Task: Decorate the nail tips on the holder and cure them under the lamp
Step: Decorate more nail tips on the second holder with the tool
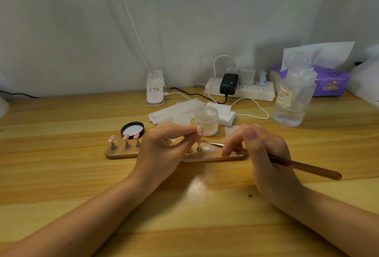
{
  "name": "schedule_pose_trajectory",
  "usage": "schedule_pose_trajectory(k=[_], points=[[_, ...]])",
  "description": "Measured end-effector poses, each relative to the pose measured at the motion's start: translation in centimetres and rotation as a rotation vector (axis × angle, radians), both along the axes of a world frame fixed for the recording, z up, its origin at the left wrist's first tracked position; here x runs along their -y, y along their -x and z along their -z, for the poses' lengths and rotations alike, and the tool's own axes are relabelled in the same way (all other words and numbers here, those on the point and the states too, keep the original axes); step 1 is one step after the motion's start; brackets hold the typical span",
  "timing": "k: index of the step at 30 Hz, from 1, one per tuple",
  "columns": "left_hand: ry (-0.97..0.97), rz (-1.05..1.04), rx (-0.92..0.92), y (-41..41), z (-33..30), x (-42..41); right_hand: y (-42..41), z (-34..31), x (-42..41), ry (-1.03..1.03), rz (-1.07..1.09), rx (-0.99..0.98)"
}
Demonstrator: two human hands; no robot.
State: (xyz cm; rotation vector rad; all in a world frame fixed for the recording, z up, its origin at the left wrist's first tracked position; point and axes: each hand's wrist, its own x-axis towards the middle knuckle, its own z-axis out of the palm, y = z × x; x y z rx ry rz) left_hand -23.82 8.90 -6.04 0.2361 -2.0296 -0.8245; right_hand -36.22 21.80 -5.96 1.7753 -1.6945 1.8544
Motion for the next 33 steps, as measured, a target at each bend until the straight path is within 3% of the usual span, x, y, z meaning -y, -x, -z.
schedule_pose_trajectory(k=[7, 12, 19, 24, 30, 33], points=[[0.049, 0.007, -0.017, 0.02, -0.11, -0.01, 0.07, -0.11, 0.23, -0.100, -0.010, 0.063], [0.058, -0.004, -0.021, 0.03, -0.05, 0.10, 0.10, 0.03, -0.10, -0.028, -0.008, 0.076], [0.086, -0.007, -0.002, 0.09, -0.09, 0.02, -0.14, -0.20, 0.45, -0.026, 0.031, -0.088], [0.060, -0.021, 0.012, 0.06, -0.13, -0.12, 0.02, 0.05, 0.07, -0.004, 0.025, 0.048], [0.059, -0.019, 0.012, -0.04, -0.39, -0.44, -0.24, -0.25, 0.39, -0.031, 0.039, -0.059], [0.050, -0.026, 0.014, -0.07, -0.49, -0.52, -0.08, 0.01, 0.19, -0.034, 0.008, 0.004]])
